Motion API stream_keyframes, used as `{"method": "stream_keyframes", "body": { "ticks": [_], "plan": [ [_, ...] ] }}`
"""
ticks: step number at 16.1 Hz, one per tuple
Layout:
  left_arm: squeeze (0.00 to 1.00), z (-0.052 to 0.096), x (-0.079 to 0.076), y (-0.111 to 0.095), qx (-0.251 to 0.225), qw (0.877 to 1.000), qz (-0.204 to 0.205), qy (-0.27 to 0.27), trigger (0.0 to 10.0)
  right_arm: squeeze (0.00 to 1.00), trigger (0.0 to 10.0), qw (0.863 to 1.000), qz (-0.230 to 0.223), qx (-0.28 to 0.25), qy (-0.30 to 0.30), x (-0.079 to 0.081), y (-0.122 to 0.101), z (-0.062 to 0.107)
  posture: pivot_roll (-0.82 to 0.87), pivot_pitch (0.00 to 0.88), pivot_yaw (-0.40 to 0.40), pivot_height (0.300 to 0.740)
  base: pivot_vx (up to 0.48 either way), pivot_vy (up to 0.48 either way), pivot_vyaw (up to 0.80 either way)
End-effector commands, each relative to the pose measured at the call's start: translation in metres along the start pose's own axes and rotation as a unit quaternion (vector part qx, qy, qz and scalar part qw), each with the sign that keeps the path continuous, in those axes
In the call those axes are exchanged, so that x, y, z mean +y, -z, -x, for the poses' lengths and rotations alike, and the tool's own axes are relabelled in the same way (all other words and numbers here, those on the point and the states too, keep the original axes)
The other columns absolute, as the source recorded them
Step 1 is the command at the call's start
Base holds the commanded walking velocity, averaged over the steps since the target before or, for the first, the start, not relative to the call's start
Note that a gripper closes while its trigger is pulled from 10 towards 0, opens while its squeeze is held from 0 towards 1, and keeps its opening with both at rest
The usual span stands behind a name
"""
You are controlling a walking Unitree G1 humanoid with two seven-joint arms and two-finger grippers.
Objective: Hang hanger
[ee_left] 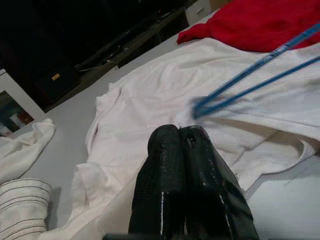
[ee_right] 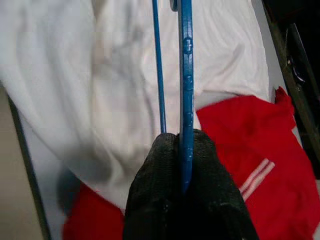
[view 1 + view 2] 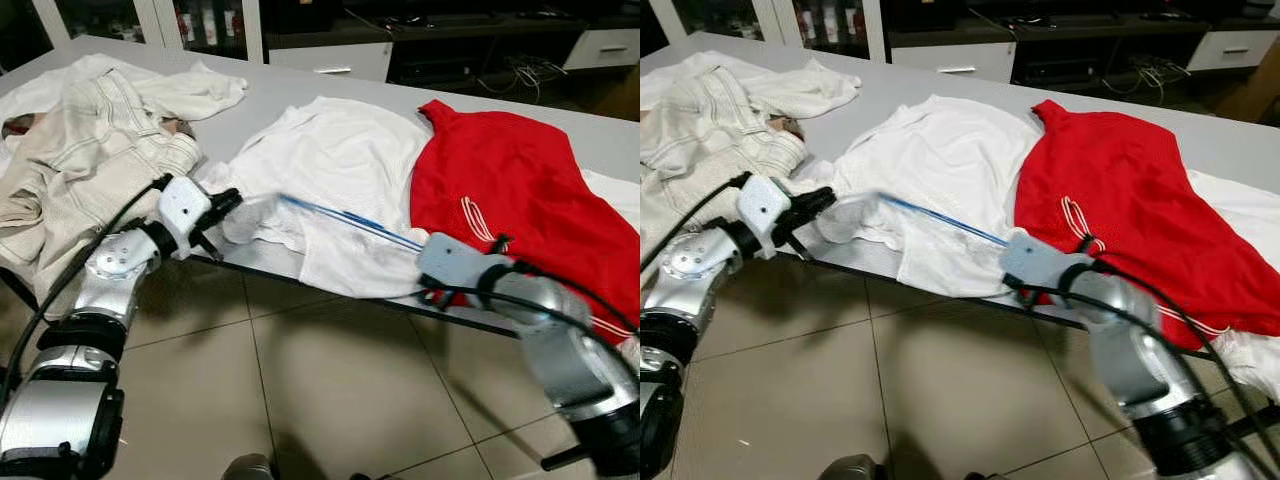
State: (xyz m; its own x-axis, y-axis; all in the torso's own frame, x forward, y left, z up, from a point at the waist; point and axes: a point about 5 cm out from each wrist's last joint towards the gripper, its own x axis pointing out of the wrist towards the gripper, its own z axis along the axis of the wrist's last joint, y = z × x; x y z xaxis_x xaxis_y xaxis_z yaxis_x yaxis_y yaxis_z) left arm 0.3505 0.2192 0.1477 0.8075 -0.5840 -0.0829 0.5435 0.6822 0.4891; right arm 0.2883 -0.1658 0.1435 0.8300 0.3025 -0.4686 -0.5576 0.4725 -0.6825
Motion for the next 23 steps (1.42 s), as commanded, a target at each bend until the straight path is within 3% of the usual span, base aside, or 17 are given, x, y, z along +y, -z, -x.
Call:
{"method": "stream_keyframes", "body": {
  "ticks": [1,6,7,9,11,18,21,23],
  "plan": [
    [0.0,-0.004,0.0,-0.006,-0.007,1.0,-0.014,0.0,9.7,0.0,10.0,1.0,-0.008,-0.016,0.016,-0.008,-0.007,0.004,0.06,0.026,0.006,0.74,0.0,0.0,0.0],
    [0.0,-0.003,0.005,-0.005,0.002,1.0,-0.019,-0.024,10.0,0.0,10.0,0.999,0.002,0.011,0.032,-0.028,0.011,0.014,0.07,0.027,0.007,0.74,0.0,0.0,0.0],
    [0.0,-0.004,0.006,-0.006,0.001,0.999,-0.02,-0.031,10.0,0.0,10.0,1.0,0.003,0.006,0.026,-0.025,0.009,0.014,0.06,0.028,0.007,0.74,0.0,0.0,0.0],
    [0.0,-0.008,0.012,-0.014,-0.013,0.998,-0.025,-0.053,10.0,0.0,10.0,0.999,0.002,-0.037,-0.034,-0.002,-0.008,0.014,0.06,0.029,0.007,0.74,0.0,0.0,0.0],
    [0.0,-0.012,0.017,-0.023,-0.027,0.997,-0.031,-0.064,10.0,0.0,10.0,0.998,0.001,-0.047,-0.043,0.004,-0.013,0.012,0.06,0.028,0.006,0.74,0.0,0.0,0.0],
    [0.0,-0.019,0.025,-0.035,-0.042,0.996,-0.038,-0.072,10.0,0.0,10.0,0.997,-0.003,-0.059,-0.045,0.003,-0.018,0.017,0.06,0.026,0.015,0.74,0.0,0.0,0.0],
    [0.0,-0.019,0.024,-0.034,-0.038,0.996,-0.039,-0.068,10.0,0.0,10.0,0.997,-0.01,-0.061,-0.051,-0.005,-0.013,0.032,0.05,0.026,0.021,0.74,0.0,0.0,0.0],
    [0.0,-0.019,0.023,-0.033,-0.037,0.996,-0.038,-0.067,10.0,0.0,10.0,0.994,-0.014,-0.072,-0.077,-0.001,-0.014,0.04,0.05,0.025,0.023,0.74,0.0,0.0,0.0]
  ]
}}
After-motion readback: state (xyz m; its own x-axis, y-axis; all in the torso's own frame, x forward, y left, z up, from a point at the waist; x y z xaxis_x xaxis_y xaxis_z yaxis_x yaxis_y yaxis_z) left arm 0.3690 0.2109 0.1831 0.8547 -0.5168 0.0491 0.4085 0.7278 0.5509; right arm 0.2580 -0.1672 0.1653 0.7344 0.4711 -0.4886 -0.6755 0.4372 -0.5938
